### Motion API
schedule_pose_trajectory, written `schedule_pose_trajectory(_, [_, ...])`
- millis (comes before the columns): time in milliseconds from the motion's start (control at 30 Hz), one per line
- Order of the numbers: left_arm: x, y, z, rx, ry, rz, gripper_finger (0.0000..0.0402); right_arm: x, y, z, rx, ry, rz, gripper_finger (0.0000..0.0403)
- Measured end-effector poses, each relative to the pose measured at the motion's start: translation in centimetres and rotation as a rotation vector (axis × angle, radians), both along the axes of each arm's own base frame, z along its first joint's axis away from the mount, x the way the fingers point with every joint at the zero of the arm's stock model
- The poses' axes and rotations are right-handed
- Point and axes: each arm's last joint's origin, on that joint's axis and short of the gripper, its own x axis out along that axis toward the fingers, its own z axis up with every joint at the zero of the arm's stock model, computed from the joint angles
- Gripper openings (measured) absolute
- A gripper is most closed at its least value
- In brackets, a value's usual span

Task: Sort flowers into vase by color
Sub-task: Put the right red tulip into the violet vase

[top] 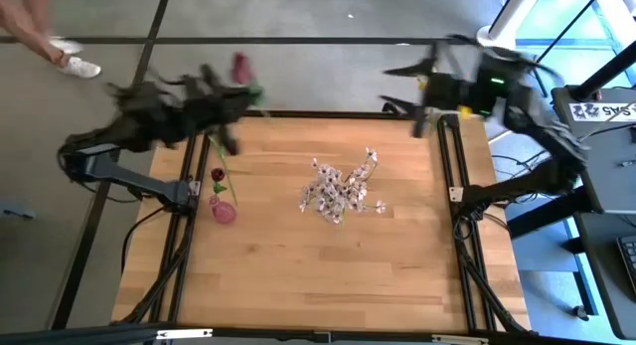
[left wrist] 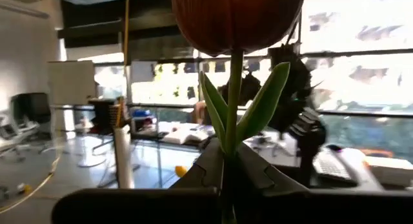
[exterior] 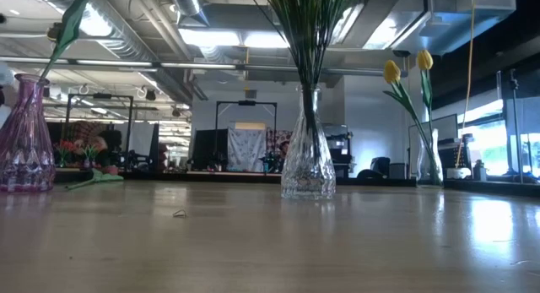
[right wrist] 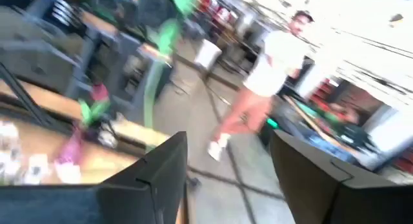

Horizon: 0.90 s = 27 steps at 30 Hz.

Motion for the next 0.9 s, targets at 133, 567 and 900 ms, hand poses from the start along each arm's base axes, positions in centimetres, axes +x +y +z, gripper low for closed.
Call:
schedule_pose_trajectory(133, [-4.6,-1.4,0.2,-0.047,0.032,-0.09,0.0004,-6.0,1.6,1.0,-0.021,0.008,-0.11,0.022])
schedule_pose_trajectory(567, [-12.6,-1.3,-2.0,-0.21,0.162,0.054,0.0004,-13.2,3.2,-2.5,0.13,-0.026,-0.297,0.0189])
schedule_pose_trajectory(900, [-17.1,-0.3,-4.7,-0.35,0.245,0.211,0.0004,-12.6,3.0,-4.1,0.201,0.001,-0.317,0.0188])
